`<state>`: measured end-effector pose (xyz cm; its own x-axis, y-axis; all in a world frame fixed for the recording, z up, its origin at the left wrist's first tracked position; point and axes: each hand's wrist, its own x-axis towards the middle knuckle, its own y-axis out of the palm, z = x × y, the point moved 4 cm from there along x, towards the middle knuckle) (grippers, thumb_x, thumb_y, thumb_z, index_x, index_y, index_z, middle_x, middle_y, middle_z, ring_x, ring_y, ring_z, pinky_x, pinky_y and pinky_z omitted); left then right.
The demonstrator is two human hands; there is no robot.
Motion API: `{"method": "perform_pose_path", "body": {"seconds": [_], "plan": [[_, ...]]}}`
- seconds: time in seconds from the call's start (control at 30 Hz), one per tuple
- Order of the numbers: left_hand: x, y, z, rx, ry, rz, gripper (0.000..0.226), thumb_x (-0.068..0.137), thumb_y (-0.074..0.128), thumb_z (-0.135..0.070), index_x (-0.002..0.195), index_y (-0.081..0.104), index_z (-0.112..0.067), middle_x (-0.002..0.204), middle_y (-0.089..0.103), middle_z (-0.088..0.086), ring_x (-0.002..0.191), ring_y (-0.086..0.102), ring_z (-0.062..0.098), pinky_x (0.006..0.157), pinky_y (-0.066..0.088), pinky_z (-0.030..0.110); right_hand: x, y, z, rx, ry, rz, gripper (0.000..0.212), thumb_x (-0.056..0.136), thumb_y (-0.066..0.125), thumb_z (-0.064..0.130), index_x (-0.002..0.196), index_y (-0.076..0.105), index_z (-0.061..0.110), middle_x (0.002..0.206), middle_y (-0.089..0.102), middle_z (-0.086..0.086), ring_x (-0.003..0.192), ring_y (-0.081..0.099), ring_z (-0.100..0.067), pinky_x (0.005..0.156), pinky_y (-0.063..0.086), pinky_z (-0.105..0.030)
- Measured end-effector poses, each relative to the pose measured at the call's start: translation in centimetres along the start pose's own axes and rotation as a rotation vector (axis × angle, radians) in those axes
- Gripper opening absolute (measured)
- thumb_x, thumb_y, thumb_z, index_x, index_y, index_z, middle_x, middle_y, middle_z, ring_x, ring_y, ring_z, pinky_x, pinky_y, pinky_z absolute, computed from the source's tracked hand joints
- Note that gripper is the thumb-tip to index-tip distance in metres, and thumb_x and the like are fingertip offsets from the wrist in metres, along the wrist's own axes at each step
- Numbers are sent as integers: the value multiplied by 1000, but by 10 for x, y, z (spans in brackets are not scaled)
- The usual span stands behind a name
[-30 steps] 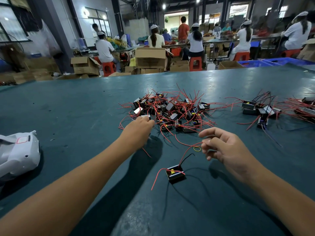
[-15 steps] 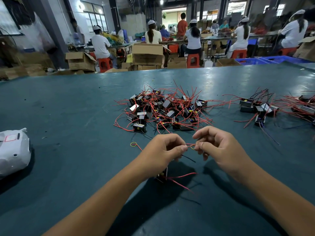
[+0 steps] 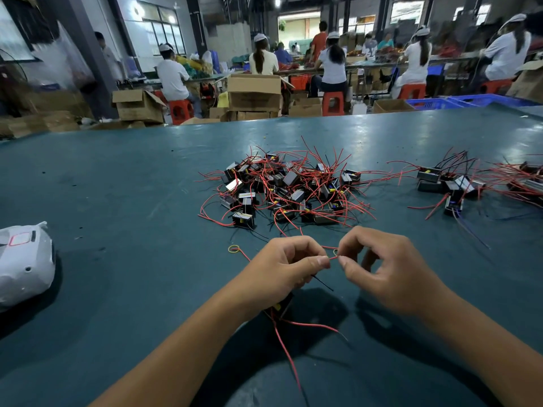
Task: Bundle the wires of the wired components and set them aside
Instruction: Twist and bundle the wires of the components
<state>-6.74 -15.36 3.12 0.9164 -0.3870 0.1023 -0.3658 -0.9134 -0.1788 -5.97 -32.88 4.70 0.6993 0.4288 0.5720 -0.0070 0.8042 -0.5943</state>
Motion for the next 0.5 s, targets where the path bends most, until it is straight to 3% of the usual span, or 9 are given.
{"method": "perform_pose_path", "body": {"seconds": [0.27,0.37,0.5], "plan": [[-4,3,-5,-29,-27,25,18,98,61,-9,82,65,-16,69,43,8,60,34,13,52,26,22,-1,0,12,-20,-48,6,8,79,57,28,78,64,23,73,61,11,60,58,-17,52,49,-37],[-6,1,-5,7,-50,51,20,98,59,-8,80,64,-16,65,45,-1,58,35,12,50,27,21,-1,-2,12,-81,-31,31,5,77,61,23,74,65,22,68,61,13,60,58,-12,54,49,-36],[-5,-2,-2,-5,-81,49,21,96,58,-7,77,65,-15,62,45,-3,50,34,7,46,26,18,-2,-3,16,-179,-88,113,9,76,61,24,77,70,22,69,63,15,63,58,-4,58,48,-25]]}}
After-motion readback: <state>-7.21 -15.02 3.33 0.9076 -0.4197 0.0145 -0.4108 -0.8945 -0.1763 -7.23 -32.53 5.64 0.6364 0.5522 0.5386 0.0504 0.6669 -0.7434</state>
